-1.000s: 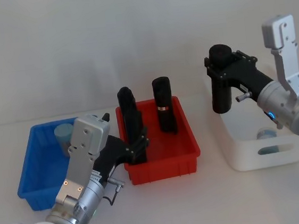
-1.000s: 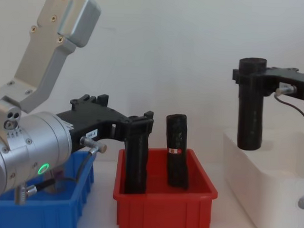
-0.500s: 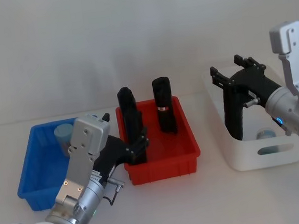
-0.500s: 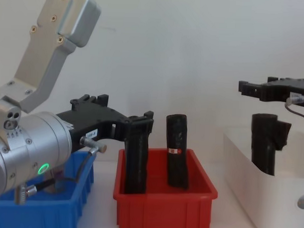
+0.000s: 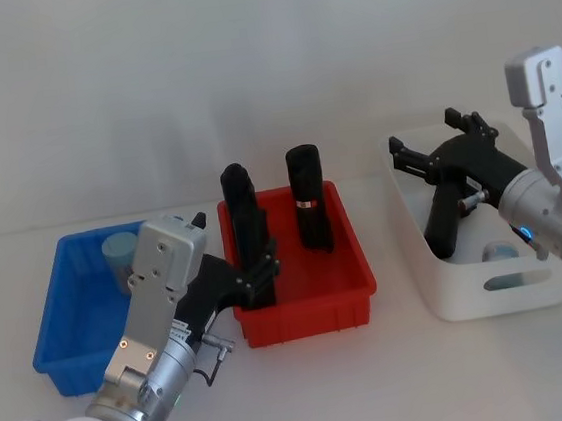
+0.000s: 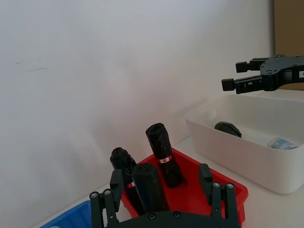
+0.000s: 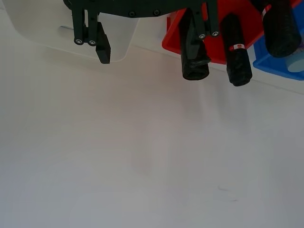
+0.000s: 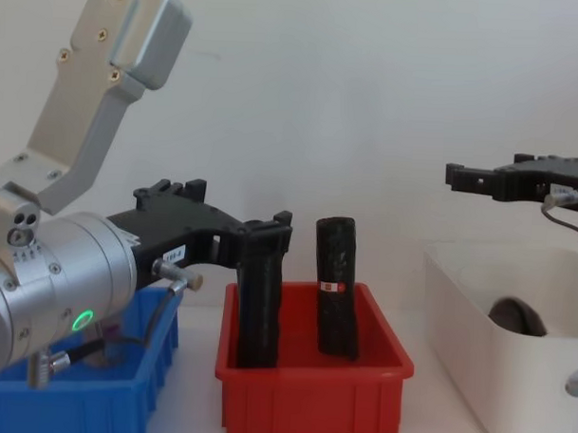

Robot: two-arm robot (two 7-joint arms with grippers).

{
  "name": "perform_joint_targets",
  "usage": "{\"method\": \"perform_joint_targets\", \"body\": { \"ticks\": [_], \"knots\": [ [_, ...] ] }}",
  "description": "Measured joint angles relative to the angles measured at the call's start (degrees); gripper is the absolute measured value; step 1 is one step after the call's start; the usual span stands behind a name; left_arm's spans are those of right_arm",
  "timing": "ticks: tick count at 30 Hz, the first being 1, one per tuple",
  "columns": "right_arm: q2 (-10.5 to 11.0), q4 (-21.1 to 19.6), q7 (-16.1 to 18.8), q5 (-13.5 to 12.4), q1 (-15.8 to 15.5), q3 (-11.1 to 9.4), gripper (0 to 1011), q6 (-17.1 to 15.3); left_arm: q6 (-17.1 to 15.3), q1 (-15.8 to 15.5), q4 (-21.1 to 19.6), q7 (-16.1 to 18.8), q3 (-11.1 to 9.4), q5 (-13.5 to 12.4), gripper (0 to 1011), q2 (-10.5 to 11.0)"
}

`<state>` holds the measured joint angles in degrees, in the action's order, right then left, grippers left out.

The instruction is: Pick the cotton swabs from the blue box and place them into the white box.

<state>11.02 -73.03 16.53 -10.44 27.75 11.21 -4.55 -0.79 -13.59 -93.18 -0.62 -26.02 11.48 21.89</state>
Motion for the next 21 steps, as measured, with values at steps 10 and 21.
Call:
{"method": "perform_joint_targets", "body": {
  "ticks": [10,21],
  "knots": [
    [0.1,0.1,0.3,-0.1,-0.1,0.1,1001,0.2,0.0,0.0,0.0,0.0,0.0,0.0,1003,0.0],
    [0.1,0.1,0.4,-0.1,-0.1,0.1,1001,0.2,0.0,0.0,0.0,0.0,0.0,0.0,1003,0.0]
  ]
}}
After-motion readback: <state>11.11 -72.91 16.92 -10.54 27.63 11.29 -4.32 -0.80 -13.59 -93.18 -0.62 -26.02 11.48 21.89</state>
